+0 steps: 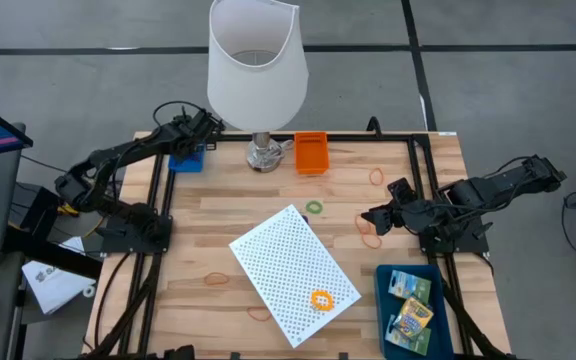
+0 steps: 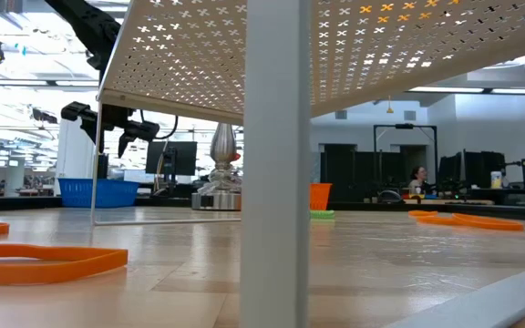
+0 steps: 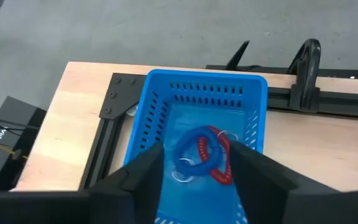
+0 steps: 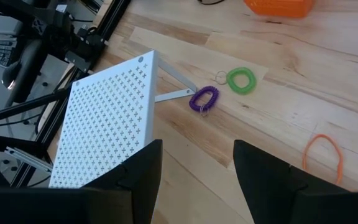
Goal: Pick & Place Office Desk Supplies
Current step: Put the yellow spring keychain into the blue bin
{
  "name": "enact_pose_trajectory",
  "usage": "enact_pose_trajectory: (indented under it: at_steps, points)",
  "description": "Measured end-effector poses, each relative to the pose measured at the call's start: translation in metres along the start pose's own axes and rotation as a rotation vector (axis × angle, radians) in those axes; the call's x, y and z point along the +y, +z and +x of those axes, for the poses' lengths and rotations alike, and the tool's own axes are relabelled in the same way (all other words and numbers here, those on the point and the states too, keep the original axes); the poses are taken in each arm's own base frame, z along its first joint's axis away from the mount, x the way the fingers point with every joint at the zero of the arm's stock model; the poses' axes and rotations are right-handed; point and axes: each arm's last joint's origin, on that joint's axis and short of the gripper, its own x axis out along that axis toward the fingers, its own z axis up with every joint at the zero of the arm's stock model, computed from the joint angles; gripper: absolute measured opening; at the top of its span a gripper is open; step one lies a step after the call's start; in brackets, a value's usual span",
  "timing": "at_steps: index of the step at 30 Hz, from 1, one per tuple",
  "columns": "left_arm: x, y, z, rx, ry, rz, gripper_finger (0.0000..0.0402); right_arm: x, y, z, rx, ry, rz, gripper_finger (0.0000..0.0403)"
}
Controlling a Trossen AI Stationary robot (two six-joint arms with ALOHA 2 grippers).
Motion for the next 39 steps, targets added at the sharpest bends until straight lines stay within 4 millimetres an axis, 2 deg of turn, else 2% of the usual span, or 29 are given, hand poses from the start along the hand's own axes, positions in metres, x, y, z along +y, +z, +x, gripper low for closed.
enact_pose_trajectory:
  at_steps: [3,7,14,19,24,27,31,37,39]
  points:
    - [0.003,0.002,-0.005,0.008,-0.04,-0.022,0.0201,0.0,0.0,0.0,0.0,0.0,0.001,0.0194]
    - [0.01,0.005,-0.024,0.043,-0.214,-0.018,0.021,0.001,0.0,0.0,-0.002,0.008,0.006,0.0194]
    - [0.034,0.001,-0.085,0.058,-0.705,0.085,0.0192,0.001,0.001,0.0,-0.013,0.007,0.007,0.0194]
    - [0.05,-0.015,-0.131,0.039,-1.084,0.263,0.0169,0.002,0.002,0.0,-0.05,0.009,0.014,0.0194]
    - [0.065,-0.032,-0.166,-0.078,-1.311,0.419,0.0154,0.012,-0.004,-0.004,-0.006,0.115,-0.041,0.0194]
    - [0.073,-0.039,-0.182,-0.153,-1.388,0.473,0.0152,0.021,-0.012,-0.007,0.02,0.182,-0.083,0.0194]
    - [0.076,-0.051,-0.195,-0.16,-1.476,0.548,0.0152,0.033,-0.025,-0.006,0.078,0.26,-0.134,0.0194]
    - [0.074,-0.066,-0.208,-0.173,-1.512,0.614,0.0152,0.062,-0.065,0.008,0.194,0.408,-0.342,0.0194]
    - [0.074,-0.068,-0.211,-0.189,-1.518,0.62,0.0152,0.071,-0.079,0.015,0.211,0.443,-0.358,0.0192]
